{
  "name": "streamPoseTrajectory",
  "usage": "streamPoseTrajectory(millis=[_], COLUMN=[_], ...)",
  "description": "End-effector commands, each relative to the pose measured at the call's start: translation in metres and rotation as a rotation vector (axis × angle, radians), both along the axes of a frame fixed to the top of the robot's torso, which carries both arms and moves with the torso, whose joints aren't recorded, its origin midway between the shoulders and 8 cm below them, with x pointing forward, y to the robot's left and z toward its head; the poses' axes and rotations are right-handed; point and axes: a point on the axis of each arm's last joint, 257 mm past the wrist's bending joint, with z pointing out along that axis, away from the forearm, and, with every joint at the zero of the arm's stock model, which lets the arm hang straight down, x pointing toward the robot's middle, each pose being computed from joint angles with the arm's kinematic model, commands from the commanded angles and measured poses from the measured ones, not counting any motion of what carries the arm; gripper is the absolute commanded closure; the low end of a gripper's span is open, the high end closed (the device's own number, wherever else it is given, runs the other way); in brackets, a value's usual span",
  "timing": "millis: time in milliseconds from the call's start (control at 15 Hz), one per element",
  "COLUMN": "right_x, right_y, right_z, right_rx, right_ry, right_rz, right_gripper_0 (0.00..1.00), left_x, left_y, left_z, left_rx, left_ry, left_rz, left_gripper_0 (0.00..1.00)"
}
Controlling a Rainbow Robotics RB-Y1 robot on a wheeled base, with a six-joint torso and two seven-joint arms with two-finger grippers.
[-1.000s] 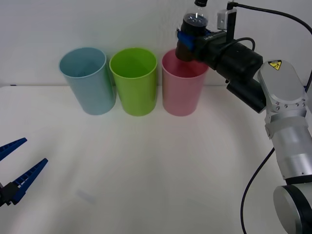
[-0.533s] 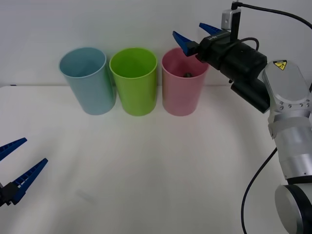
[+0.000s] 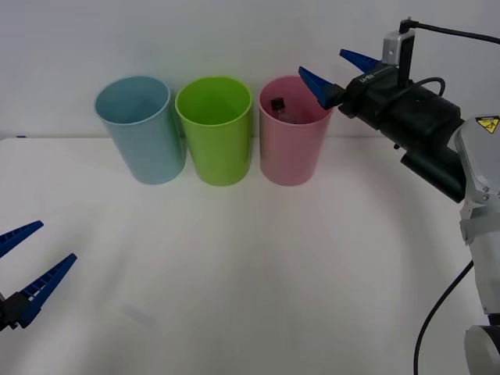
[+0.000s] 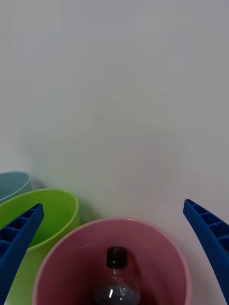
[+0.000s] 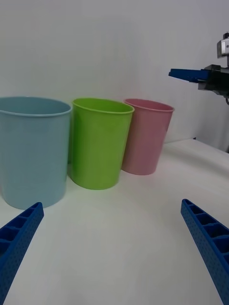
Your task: Grasp the object on the table and drop it into the matching bin: aluminum can to the light blue bin, PET bottle to the pink bin.
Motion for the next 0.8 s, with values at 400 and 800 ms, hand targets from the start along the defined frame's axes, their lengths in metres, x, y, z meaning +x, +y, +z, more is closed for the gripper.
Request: streamPoseTrajectory(millis=[400,800], right_x=[-0.085,-0.150], right_y=[-0.057,-0.102], right_z=[-0.044,-0.101], right_rx=[-0.055,-0.101], right_ry=[0.027,0.106], right_rz=[0.015,-0.022], right_gripper_0=[0.00,0.00], left_x=[0.000,0.000], left_y=[0.000,0.000], left_z=[0.000,0.000], left_rx=[0.000,0.000], left_ry=[0.000,0.000], left_rz=[0.000,0.000], left_gripper_0=[0.00,0.00])
